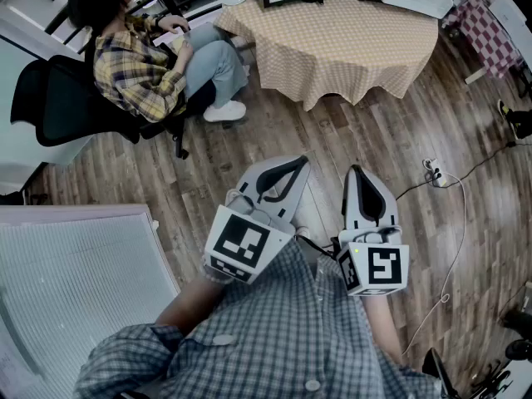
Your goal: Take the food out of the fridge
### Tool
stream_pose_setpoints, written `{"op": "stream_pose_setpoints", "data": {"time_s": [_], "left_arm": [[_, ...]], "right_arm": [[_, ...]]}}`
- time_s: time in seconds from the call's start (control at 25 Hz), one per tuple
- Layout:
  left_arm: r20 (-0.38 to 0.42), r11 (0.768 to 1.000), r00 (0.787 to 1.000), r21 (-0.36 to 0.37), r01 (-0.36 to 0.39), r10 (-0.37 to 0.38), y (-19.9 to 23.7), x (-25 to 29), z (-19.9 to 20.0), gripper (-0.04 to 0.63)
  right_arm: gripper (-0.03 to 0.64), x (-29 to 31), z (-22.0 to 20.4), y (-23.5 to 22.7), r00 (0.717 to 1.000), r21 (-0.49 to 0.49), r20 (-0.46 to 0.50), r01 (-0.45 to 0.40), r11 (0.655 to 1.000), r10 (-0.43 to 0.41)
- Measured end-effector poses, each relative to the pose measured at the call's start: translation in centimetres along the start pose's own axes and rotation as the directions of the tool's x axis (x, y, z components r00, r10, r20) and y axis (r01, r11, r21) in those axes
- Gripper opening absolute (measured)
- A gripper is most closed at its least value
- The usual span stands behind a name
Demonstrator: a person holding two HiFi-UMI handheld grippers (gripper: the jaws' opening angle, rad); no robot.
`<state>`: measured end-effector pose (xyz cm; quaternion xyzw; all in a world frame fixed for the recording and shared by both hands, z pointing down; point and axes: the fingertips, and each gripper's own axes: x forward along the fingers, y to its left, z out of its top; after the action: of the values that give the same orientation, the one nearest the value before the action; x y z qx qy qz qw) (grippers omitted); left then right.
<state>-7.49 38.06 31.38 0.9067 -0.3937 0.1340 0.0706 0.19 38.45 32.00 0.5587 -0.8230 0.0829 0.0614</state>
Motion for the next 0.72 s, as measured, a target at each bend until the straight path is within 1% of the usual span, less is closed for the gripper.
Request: {"op": "stream_pose_setpoints", "data": {"time_s": [0.2,0.4,0.56,0.72], "left_arm": [[-0.002,1.0,1.0,0.002,-0.001,0.001,-0.3,0.4,0.2,0.006],[-0.002,1.0,1.0,0.002,-0.007,0.007,-0.7,0.7,0.5,0.006],[-0.006,1.0,1.0,-0.002,-0.021,0.021,-1.4,1.1,0.4,0.006],[-0.013,0.999,0.999,-0.012,-0.033,0.033,-2.1,1.1,0.4,0.006]], "right_arm": [[0.009,-0.1,0.0,-0.5,1.0,-0.002,-0.002,-0.002,1.0,0.002],[0.009,-0.4,0.6,-0.1,0.999,-0.091,0.022,-0.022,0.996,0.024],[0.009,-0.6,0.6,-0.6,0.999,-0.077,0.032,-0.03,0.997,0.033],[0.009,-1.3,0.2,-1.1,0.998,-0.082,0.027,-0.048,0.996,0.05]]}}
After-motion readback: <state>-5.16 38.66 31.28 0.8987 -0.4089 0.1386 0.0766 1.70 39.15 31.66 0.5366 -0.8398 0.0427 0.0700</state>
